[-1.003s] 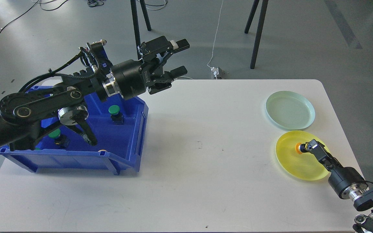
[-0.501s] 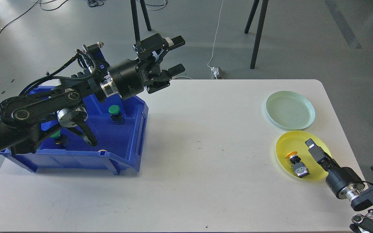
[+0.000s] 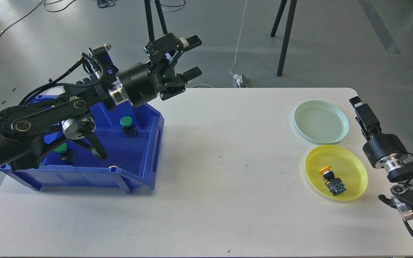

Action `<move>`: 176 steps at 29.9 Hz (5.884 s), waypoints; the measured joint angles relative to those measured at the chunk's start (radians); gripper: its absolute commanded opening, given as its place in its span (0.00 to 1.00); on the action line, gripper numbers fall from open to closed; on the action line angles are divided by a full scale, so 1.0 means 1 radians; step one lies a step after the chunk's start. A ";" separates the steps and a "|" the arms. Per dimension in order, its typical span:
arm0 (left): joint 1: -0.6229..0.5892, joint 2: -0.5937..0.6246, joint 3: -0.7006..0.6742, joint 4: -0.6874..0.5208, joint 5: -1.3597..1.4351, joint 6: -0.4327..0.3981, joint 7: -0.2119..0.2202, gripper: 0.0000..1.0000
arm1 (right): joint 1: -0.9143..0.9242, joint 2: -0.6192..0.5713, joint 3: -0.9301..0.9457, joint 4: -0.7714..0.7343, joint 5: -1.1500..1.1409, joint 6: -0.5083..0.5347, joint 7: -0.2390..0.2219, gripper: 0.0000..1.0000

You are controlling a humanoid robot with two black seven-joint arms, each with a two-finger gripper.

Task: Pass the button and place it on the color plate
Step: 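Release the button onto the yellow plate and raise the right gripper, then move the left gripper into the bin toward a green-topped button, then grasp the green-topped button with the left gripper, then lift the green-topped button out of the bin with the left gripper, then bring the right gripper to the left gripper and grasp the button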

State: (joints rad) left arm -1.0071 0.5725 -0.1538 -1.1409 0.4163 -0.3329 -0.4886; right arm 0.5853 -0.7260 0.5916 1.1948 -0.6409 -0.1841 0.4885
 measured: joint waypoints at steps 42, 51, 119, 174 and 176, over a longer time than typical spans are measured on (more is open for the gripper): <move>-0.039 0.234 0.135 0.402 1.332 -0.156 0.000 0.96 | 0.160 0.215 0.207 -0.218 0.668 0.664 0.000 0.98; -0.040 0.194 0.220 0.483 1.345 -0.156 0.000 0.96 | 0.150 0.216 0.229 -0.214 0.670 0.664 0.000 0.98; 0.031 0.107 0.254 0.589 1.336 -0.156 0.000 0.19 | 0.081 0.212 0.228 -0.213 0.670 0.667 0.000 0.98; 0.047 0.017 -0.145 0.009 0.401 -0.156 0.000 0.12 | 0.037 0.180 0.013 0.030 0.433 0.654 0.000 0.98; 0.050 0.013 -0.147 0.012 0.401 -0.156 0.000 0.13 | 0.072 0.201 -0.040 0.017 0.432 0.654 0.000 0.98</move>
State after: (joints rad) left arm -0.9567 0.5859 -0.3013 -1.1290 0.8173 -0.4887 -0.4887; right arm 0.6573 -0.5252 0.5517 1.2115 -0.2086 0.4697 0.4887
